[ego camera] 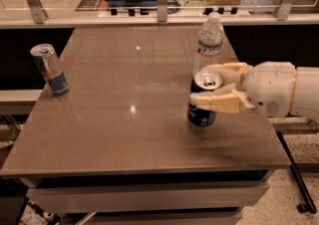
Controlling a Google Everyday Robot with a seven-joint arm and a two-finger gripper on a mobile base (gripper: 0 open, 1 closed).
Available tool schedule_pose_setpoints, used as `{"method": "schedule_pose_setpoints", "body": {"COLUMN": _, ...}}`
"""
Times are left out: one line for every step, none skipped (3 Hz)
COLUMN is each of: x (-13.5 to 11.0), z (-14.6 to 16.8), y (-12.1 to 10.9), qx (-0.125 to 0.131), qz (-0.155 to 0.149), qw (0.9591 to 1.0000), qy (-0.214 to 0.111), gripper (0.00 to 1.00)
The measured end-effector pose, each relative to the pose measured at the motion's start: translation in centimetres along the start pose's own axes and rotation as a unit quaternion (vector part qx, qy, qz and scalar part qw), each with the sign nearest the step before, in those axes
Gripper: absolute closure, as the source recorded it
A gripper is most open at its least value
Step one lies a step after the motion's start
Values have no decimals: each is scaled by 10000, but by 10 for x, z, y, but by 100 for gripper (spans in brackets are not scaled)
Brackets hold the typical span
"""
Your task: Move pepsi can near redbull can
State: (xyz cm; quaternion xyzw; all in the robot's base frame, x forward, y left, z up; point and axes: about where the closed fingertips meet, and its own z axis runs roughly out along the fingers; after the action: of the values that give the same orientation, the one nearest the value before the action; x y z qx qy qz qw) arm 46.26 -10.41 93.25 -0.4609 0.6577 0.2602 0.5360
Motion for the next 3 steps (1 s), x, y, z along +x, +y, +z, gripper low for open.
{"method": "schedule_pose_setpoints", "body": {"x": -16, "z": 41, "y": -5, "qx": 48, "qz": 38, "qw": 10000, "qy": 3, "gripper": 100}}
{"method": "schedule_pose_setpoints", "body": {"x": -32, "z": 81, "y": -8, "qx": -19, "qz": 9, "qw": 10000, "qy": 71, "gripper": 100}}
{"method": "schedule_pose_setpoints", "body": {"x": -45, "z": 122, "y": -6, "qx": -126, "qz": -66, "qw": 9999, "qy": 75, "gripper": 100}}
